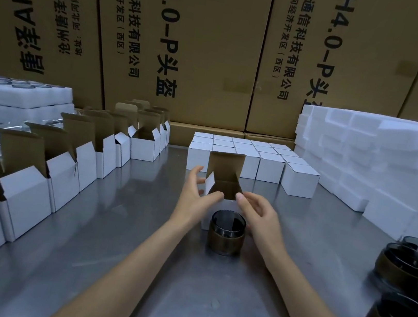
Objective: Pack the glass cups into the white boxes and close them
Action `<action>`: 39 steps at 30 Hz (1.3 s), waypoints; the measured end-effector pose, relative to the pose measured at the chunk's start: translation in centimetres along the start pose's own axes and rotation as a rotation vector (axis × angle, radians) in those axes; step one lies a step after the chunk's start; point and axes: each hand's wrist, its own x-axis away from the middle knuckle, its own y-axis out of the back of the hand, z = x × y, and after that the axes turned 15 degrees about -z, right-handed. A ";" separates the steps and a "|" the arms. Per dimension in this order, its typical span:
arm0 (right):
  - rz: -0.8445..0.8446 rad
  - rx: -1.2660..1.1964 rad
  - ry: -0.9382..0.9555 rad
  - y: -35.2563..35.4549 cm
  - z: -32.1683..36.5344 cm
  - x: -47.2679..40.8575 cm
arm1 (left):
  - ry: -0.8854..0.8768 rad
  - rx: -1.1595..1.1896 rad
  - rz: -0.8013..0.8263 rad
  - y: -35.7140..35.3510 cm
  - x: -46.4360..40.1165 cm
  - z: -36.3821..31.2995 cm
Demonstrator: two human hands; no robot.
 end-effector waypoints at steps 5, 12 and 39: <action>-0.085 0.015 -0.016 0.0 0.1 -0.1 | -0.064 -0.057 -0.034 -0.3 0.4 -0.1; -0.140 0.069 -0.019 -0.1 0.2 -0.2 | -0.080 -0.076 -0.049 0.4 0.4 -0.3; 0.654 0.923 0.313 2.9 9.8 2.7 | -0.037 -0.022 0.103 1.0 -1.3 -0.2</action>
